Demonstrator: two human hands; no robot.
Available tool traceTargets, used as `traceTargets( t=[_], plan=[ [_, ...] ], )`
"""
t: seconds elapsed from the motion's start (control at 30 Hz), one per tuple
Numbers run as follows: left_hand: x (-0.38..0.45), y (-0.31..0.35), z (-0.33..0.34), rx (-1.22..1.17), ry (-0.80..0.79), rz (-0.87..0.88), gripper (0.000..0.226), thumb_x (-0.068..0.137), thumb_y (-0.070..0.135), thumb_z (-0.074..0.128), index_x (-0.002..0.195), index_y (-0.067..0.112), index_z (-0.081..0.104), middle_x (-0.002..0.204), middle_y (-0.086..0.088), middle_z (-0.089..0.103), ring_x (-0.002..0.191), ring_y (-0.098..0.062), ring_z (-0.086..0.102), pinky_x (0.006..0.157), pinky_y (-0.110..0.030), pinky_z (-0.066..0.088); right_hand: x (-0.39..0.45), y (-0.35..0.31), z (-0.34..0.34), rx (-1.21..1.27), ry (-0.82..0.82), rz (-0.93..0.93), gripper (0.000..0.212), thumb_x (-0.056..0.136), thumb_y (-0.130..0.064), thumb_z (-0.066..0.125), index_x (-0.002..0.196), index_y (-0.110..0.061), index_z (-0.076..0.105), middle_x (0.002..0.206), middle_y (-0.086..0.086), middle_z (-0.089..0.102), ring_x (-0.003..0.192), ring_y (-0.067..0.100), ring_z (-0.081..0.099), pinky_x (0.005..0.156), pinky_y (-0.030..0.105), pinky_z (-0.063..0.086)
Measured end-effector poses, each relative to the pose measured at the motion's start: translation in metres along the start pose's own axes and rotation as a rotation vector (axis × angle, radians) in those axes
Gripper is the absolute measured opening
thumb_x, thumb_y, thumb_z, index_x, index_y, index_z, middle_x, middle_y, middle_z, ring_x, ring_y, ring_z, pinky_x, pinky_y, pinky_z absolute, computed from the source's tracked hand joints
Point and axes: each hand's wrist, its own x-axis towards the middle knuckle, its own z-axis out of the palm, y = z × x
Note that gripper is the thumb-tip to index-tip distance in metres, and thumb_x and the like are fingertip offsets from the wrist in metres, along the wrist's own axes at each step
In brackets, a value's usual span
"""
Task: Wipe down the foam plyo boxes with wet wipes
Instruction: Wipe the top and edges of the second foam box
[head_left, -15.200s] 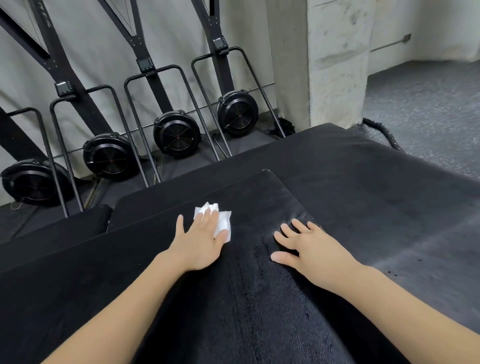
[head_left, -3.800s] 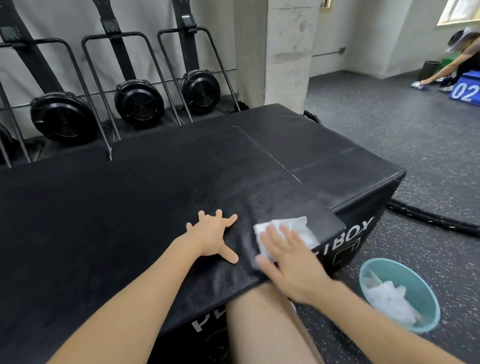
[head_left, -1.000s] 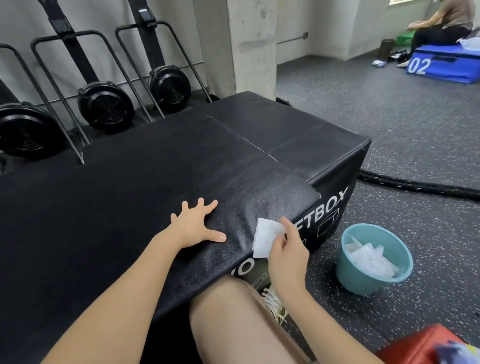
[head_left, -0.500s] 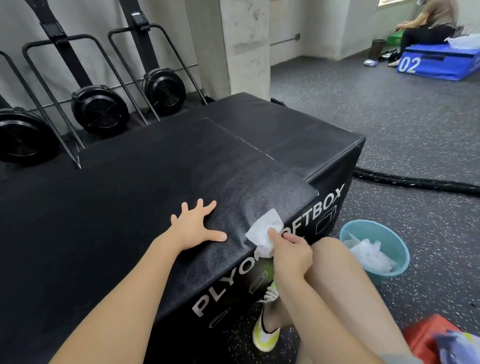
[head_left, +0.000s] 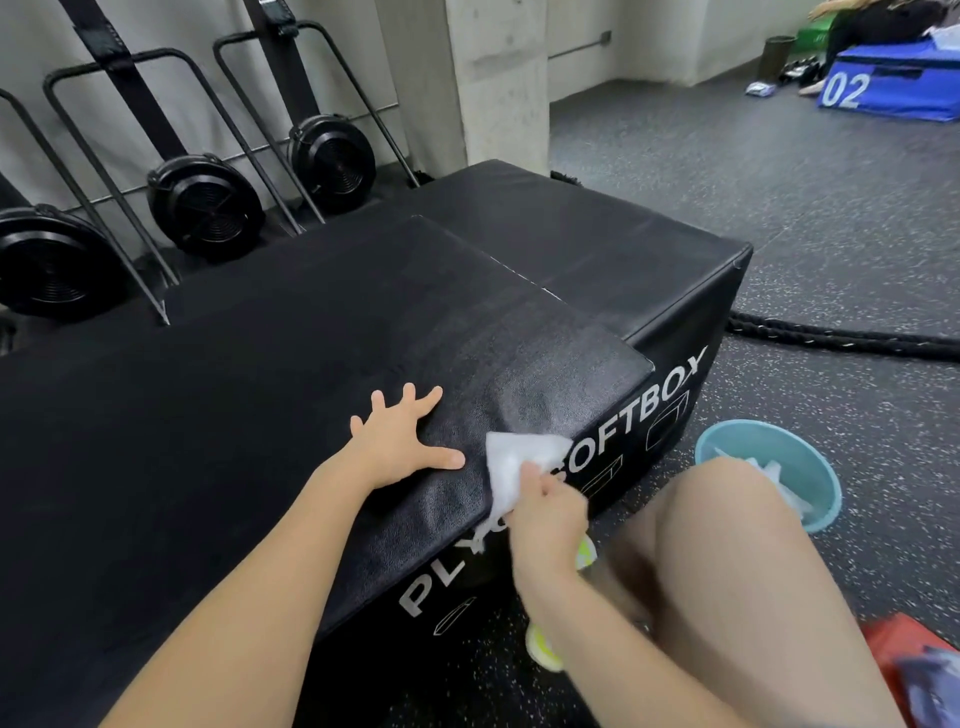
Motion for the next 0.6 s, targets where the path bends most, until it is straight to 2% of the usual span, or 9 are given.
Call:
traceTargets(
  t=[0.07,0.17,0.23,0.3,0.4,0.47,0.5,0.57,0.6],
  plan=[
    [0.0,0.0,0.001,0.004,0.003,0.01,0.109,0.075,0.073,0.071,0.159,0.046,0.007,0.17,0.001,0.002,0.154,-0.036,-0.007,0.119,-0.067,0.005,-0.027,0.012,0.008,-0.055,-0.13,-0.008,0.051,0.097,-0.03,0.051,0.049,-0.018,0.039,0.058,0.01,0.05,0.059,0.022,0.04,0.061,0.038,0.037],
    [-0.001,0.0,0.0,0.006,0.012,0.011,0.108,0.076,0.071,0.071,0.159,0.046,0.007,0.17,0.001,0.002,0.154,-0.035,-0.009,0.119,-0.066,0.005,-0.045,0.02,0.017,-0.125,-0.267,0.029,0.044,0.097,-0.044,0.046,0.062,-0.018,0.055,0.069,0.011,0.065,0.071,0.032,0.062,0.064,0.033,0.045],
    [-0.002,0.0,0.001,0.001,0.014,0.011,0.107,0.076,0.07,0.071,0.159,0.045,0.008,0.17,0.001,0.001,0.154,-0.035,-0.01,0.119,-0.065,0.004,-0.036,0.014,0.014,-0.062,-0.268,0.051,0.048,0.09,-0.049,0.044,0.069,-0.011,0.064,0.073,0.014,0.068,0.079,0.038,0.068,0.072,0.042,0.056],
    [-0.003,0.003,0.001,-0.008,0.009,0.018,0.106,0.077,0.07,0.07,0.159,0.045,0.008,0.17,0.001,0.001,0.154,-0.035,-0.011,0.12,-0.065,0.002,-0.007,0.004,0.005,-0.033,-0.159,0.048,0.053,0.09,-0.048,0.043,0.069,-0.005,0.066,0.073,0.018,0.069,0.075,0.038,0.068,0.077,0.048,0.057],
    [-0.006,0.004,-0.001,-0.028,0.009,0.021,0.106,0.078,0.07,0.07,0.16,0.043,0.008,0.17,0.001,0.0,0.154,-0.037,-0.012,0.12,-0.066,0.0,0.029,-0.014,-0.009,0.121,-0.057,0.138,0.046,0.091,-0.038,0.056,0.053,-0.013,0.051,0.057,0.007,0.054,0.062,0.028,0.056,0.077,0.05,0.059],
    [-0.007,0.004,-0.002,-0.032,0.002,0.016,0.106,0.078,0.069,0.071,0.16,0.043,0.008,0.17,0.0,0.0,0.154,-0.038,-0.012,0.119,-0.066,0.0,0.026,-0.02,-0.01,0.085,-0.022,0.131,0.05,0.091,-0.032,0.056,0.048,-0.015,0.04,0.053,0.004,0.042,0.06,0.026,0.046,0.067,0.047,0.054],
    [-0.008,0.004,-0.002,-0.032,-0.002,0.014,0.106,0.078,0.069,0.071,0.16,0.043,0.008,0.17,0.0,0.0,0.154,-0.038,-0.012,0.119,-0.067,0.0,0.015,-0.02,-0.007,0.046,-0.02,0.109,0.05,0.092,-0.029,0.055,0.048,-0.016,0.037,0.052,0.003,0.038,0.061,0.026,0.04,0.063,0.042,0.047],
    [-0.008,0.004,-0.003,-0.023,-0.006,0.012,0.107,0.078,0.069,0.071,0.16,0.043,0.008,0.17,0.001,0.0,0.154,-0.037,-0.012,0.119,-0.067,0.001,-0.018,-0.014,0.002,-0.047,-0.117,0.078,0.042,0.094,-0.029,0.052,0.055,-0.013,0.051,0.056,0.003,0.047,0.065,0.028,0.043,0.064,0.038,0.041],
    [-0.008,0.004,-0.003,-0.02,-0.01,0.011,0.107,0.078,0.069,0.071,0.16,0.043,0.007,0.17,0.001,0.0,0.154,-0.037,-0.012,0.119,-0.067,0.001,-0.036,-0.006,0.008,-0.137,-0.189,0.061,0.039,0.096,-0.033,0.049,0.069,-0.008,0.064,0.066,0.008,0.059,0.07,0.031,0.053,0.069,0.038,0.044]
  ],
)
